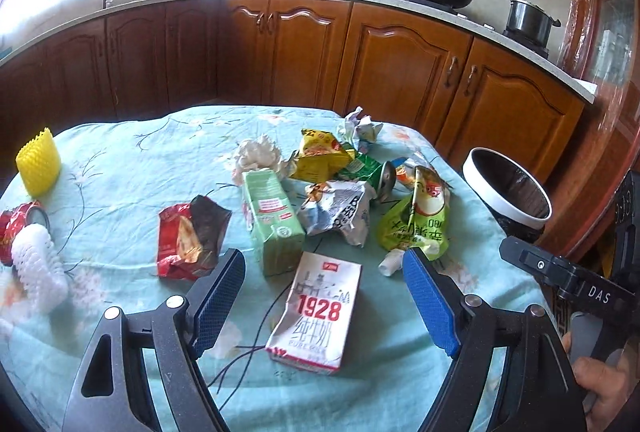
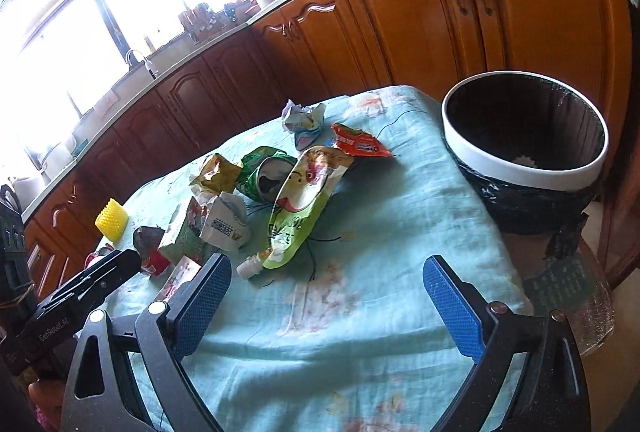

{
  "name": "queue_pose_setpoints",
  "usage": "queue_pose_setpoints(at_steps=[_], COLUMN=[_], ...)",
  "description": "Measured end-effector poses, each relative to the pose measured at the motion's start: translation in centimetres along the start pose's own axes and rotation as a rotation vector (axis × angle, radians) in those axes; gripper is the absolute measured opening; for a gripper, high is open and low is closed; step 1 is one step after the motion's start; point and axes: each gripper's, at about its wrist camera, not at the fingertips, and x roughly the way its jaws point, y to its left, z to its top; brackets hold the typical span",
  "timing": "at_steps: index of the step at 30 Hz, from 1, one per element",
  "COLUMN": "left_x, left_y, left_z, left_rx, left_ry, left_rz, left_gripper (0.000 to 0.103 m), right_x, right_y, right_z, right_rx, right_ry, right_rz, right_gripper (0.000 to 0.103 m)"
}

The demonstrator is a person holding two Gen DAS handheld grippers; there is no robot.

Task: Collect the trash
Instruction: 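Move both open tools back over the trash on the table, then grasp the white milk carton with the left tool while the right tool grasps the green spout pouch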

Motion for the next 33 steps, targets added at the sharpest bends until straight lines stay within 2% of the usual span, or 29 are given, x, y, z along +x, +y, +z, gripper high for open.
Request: queue_pose_setpoints(at_steps=[4, 11, 16, 20, 21, 22, 23, 24, 25, 26, 27, 33], left_x=[0.0, 1.5, 3.6, 4.9, 5.2, 5.6, 5.8, 6.2, 6.2, 6.1, 6.1, 5.5], left_y=[0.9, 0.5, -0.3, -0.3, -0.2, -0.2, -0.2, -0.2, -0.2, -0.4, -0.5, -2.0], left_z=[-0.6, -0.8, -0.6, -0.7, -0.7, -0.7, -0.8, -0.9, -0.9, -0.8, -0.8, -0.1], left_rx=[-0.001, 0.06, 0.103, 0.105, 0.105, 0.102, 0.098, 0.092, 0.086, 0.087, 0.087, 0.104], left_ry=[0.05, 0.143, 0.178, 0.198, 0.201, 0.209, 0.221, 0.233, 0.23, 0.225, 0.221, 0.183], left_rz=[-0.021, -0.05, -0.004, 0.014, 0.017, 0.013, -0.001, -0.016, -0.023, -0.028, -0.041, -0.109], left_gripper=[0.082, 0.082, 0.082, 0.079, 0.072, 0.059, 0.05, 0.047, 0.047, 0.047, 0.046, 0.045], right_x=[0.6, 2.5, 4.7, 6.8, 7.4, 7.8, 8.2, 8.5, 8.6, 8.7, 8.6, 6.1], right_y=[0.8, 1.2, 0.6, 0.3, 0.2, 0.1, 0.1, 0.1, 0.1, 0.2, 0.2, 0.5], right_z=[-0.3, 0.0, 0.8, 1.5, 1.7, 1.8, 1.9, 1.9, 2.0, 2.0, 2.0, 1.7], right_rx=[-0.007, -0.011, 0.016, 0.043, 0.051, 0.056, 0.06, 0.062, 0.06, 0.057, 0.054, 0.015], right_ry=[0.011, 0.027, 0.058, 0.094, 0.107, 0.116, 0.121, 0.124, 0.128, 0.129, 0.126, 0.085], right_rz=[0.013, 0.006, 0.03, 0.048, 0.049, 0.05, 0.049, 0.046, 0.046, 0.054, 0.069, 0.07], right_gripper=[0.098, 0.098, 0.095, 0.078, 0.073, 0.07, 0.063, 0.052, 0.044, 0.031, 0.026, 0.016])
